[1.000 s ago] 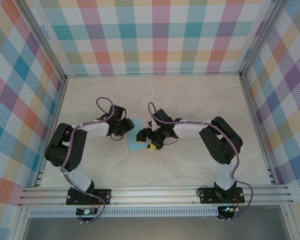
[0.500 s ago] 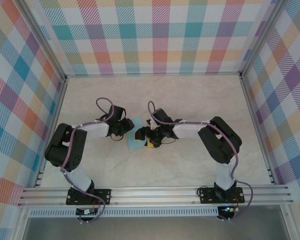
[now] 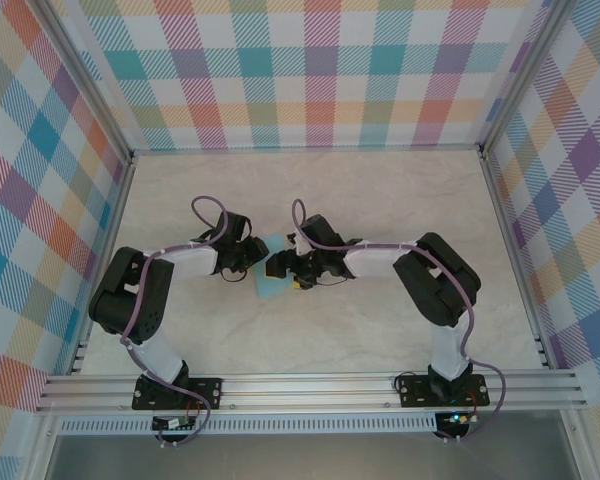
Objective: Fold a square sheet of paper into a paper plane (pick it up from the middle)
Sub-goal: Move the paper to the center of the table.
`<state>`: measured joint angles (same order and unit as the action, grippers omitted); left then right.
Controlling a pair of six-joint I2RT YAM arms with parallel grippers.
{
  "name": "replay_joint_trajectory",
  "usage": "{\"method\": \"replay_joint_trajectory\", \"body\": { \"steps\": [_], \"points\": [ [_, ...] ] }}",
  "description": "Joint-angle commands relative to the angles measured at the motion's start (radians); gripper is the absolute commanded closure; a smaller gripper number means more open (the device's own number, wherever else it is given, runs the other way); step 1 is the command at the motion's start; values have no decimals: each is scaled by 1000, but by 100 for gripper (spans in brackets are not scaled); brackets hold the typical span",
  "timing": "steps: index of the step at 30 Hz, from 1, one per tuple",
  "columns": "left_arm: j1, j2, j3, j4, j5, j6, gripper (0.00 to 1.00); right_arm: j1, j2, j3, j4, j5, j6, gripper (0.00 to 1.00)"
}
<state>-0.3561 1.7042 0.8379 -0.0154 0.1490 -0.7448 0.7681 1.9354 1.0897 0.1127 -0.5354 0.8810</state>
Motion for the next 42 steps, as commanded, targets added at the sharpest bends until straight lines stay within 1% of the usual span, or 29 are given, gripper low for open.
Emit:
{"method": "replay_joint_trajectory", "body": {
  "steps": [1,6,10,13,19,23,26,28,31,34,38,42],
  "points": [
    [11,7,-36,-46,21,-10,58,7,29,42,4,46,-58,30],
    [11,1,-39,-50,24,-8,59,5,26,49,-18,51,-55,33],
    [11,-3,-40,-49,24,-5,59,4,-31,-4,-56,86,-36,36],
    [11,-2,-44,-46,28,-5,59,5,-79,-52,-72,107,-13,42],
    [11,-10,-54,-33,37,-10,60,5,-126,-112,-69,143,44,63],
    [11,-24,-63,-14,57,-10,60,1,-116,-101,-80,154,61,81],
    [11,-51,-83,22,88,-14,59,-1,-102,-88,-103,167,75,94],
    [11,-78,-96,49,114,-15,58,-4,-108,-97,-123,188,81,100],
    [4,-131,-114,83,159,-16,55,-9,-142,-130,-153,205,82,100],
    [-24,-179,-122,95,177,-16,53,-10,-201,-183,-189,219,86,100],
    [-84,-210,-129,104,168,-24,53,-10,-291,-272,-236,235,117,100],
    [-143,-189,-130,124,157,-27,55,-10,-370,-342,-282,269,149,100]
  ]
}}
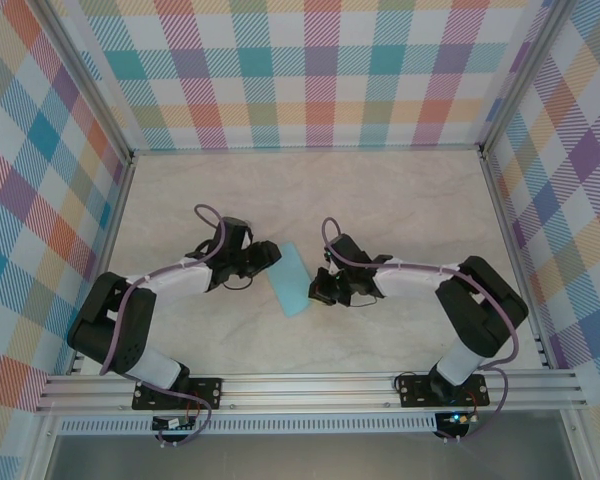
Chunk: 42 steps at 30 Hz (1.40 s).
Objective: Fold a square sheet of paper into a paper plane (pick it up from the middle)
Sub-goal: Move the paper to the center of the table, then third fold the triangle at the center of the table.
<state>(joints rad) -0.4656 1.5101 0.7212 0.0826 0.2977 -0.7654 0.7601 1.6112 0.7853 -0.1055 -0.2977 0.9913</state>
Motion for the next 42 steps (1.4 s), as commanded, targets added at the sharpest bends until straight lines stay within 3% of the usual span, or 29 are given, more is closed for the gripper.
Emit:
{"method": "replay_joint_trajectory", "body": {
  "steps": [1,10,22,25,32,42],
  "points": [
    [-44,16,-11,26,3,-6,56,-2,-58,-47,-69,39,46,100],
    [-71,146,18,24,-40,-6,70,-2,-65,-51,-56,48,61,100],
    [-77,186,47,-23,-69,21,77,-11,-115,-57,-94,83,58,79],
    [-77,189,51,-24,-66,26,78,-15,-120,-56,-98,86,57,80],
    [-79,202,60,-18,-54,29,79,-15,-108,-40,-62,47,35,96],
    [-82,219,61,-11,-57,24,81,-15,3,47,107,-69,-15,96]
  ]
}}
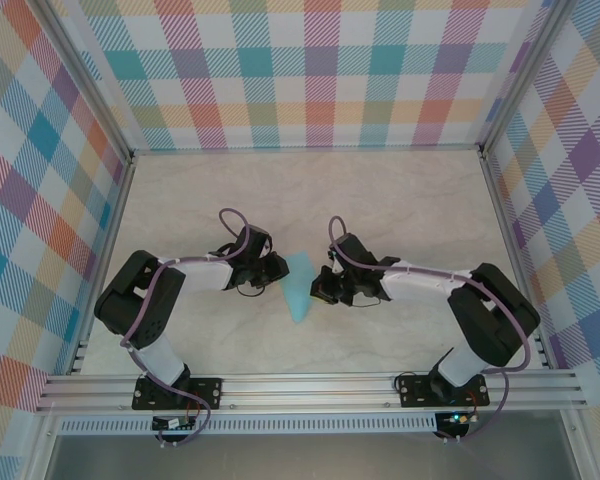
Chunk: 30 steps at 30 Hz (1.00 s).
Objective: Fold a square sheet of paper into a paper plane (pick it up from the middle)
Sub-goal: Third fold the triangle at the center of the table.
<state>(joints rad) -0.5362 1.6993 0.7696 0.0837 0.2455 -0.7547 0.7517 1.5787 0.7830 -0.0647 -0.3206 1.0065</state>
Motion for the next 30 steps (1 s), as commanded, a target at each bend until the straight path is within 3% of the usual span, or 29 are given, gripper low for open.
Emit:
{"method": "replay_joint_trajectory", "body": {
  "steps": [1,18,30],
  "points": [
    [-11,29,13,-13,-5,13,82,-6,51,57,81,-52,-29,96],
    [-11,29,15,-21,-5,17,86,-6,198,114,162,-114,-24,94],
    [-13,34,15,-18,1,17,87,-5,252,153,151,-90,-31,94]
  ]
}}
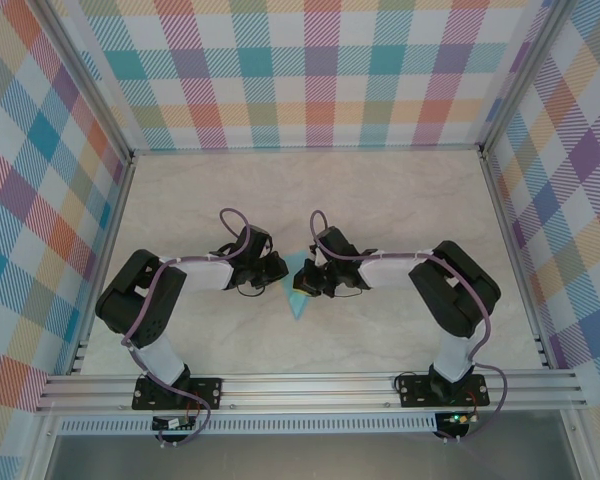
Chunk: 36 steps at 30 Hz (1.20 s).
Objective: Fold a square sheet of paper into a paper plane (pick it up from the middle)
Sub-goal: Third fold the triangle at the center of the table.
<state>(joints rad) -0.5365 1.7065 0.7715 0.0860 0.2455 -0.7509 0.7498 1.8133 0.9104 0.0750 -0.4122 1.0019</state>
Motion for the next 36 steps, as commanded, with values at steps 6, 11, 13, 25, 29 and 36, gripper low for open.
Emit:
{"method": "replay_joint_trajectory", "body": {
  "steps": [6,11,13,25,29,36],
  "points": [
    [-14,28,12,-20,1,13,87,-4,23,29,-3,17,-32,94],
    [-14,27,14,-18,2,13,87,-5,30,29,-18,29,-41,93],
    [-14,26,14,-18,3,13,87,-4,31,30,-25,32,-42,93],
    [-16,27,14,-18,3,12,87,-3,44,28,-39,27,-46,88],
    [-16,27,15,-19,3,13,86,-3,48,29,-40,27,-46,88],
    [-17,27,17,-17,3,13,86,-3,55,30,-33,32,-44,88]
  ]
}}
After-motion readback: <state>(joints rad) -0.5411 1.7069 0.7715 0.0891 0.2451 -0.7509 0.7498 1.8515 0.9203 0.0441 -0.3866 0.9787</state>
